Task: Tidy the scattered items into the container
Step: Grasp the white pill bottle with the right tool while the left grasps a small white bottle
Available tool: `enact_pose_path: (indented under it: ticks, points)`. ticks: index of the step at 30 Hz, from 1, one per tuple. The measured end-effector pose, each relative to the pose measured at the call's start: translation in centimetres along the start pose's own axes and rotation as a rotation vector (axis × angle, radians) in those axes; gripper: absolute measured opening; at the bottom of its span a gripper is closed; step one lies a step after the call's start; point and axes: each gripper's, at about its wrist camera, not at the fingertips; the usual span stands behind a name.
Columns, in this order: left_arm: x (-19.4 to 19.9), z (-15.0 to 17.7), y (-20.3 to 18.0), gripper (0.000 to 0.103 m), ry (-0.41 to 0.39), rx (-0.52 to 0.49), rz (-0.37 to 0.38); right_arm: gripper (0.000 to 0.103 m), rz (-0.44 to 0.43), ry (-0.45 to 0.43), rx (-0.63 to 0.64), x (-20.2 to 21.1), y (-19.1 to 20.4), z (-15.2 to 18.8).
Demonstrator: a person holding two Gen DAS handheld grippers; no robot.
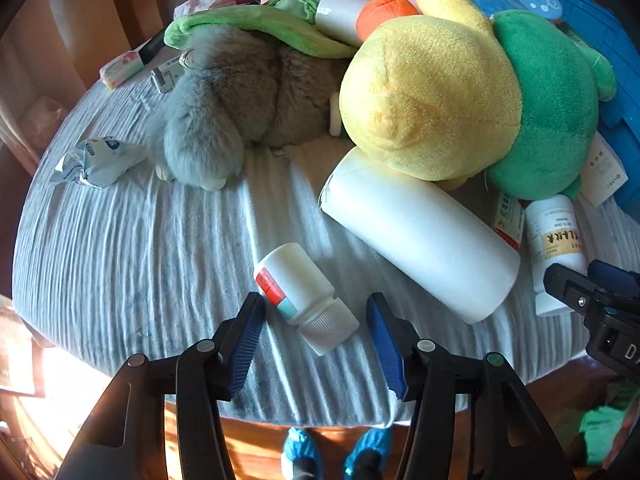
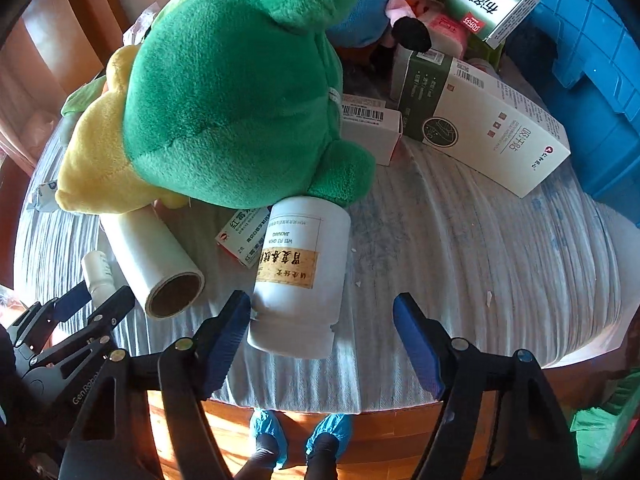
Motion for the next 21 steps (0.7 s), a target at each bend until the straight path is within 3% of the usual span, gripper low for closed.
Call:
enact_pose_path:
  ticks: [9,13,15,17,18,19,21]
  points:
    - [-0.1,-0.2,-0.4,0.056,-0.009,0.000,0.013,0.074,0.015,0.032,0.021,-2.2,-0.2,-0.1]
    - [0.2,0.5,-0.6,0.071,0.010,0.023,0.022,0.074,0.022,0.031,0.026,-2.1,-0.5,0.0]
    - [0.4,1.0,-0.7,0.071,-0.001,0.031,0.013,0.074,0.024,0.029,0.030,-2.1,-0.7,0.1]
    - [0.7,1.3,-0.9,0.058,-0.026,0.022,0.005,0.073,0.029,0.028,0.044,-2.0,-0.8,0.2]
    - [0.9,1.3,-0.8,0.035,-0.038,0.015,0.001,0.071,0.032,0.026,0.052,-1.9,-0.8,0.3]
    - [1.0,1.1,-0.7,0.027,-0.033,0.012,0.011,0.068,0.031,0.024,0.056,-1.8,-0.9,0.4]
    - [0.9,1.0,-0.3,0.027,-0.026,0.024,0.024,0.066,0.030,0.022,0.057,-1.7,-1.1,0.5]
Point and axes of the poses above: each gripper's, at about its wrist camera, not at the fingertips, and x roughly against the way its jaws point, y to its left, z to its underside, and after that the axes turned 3 degrees about x, right-handed
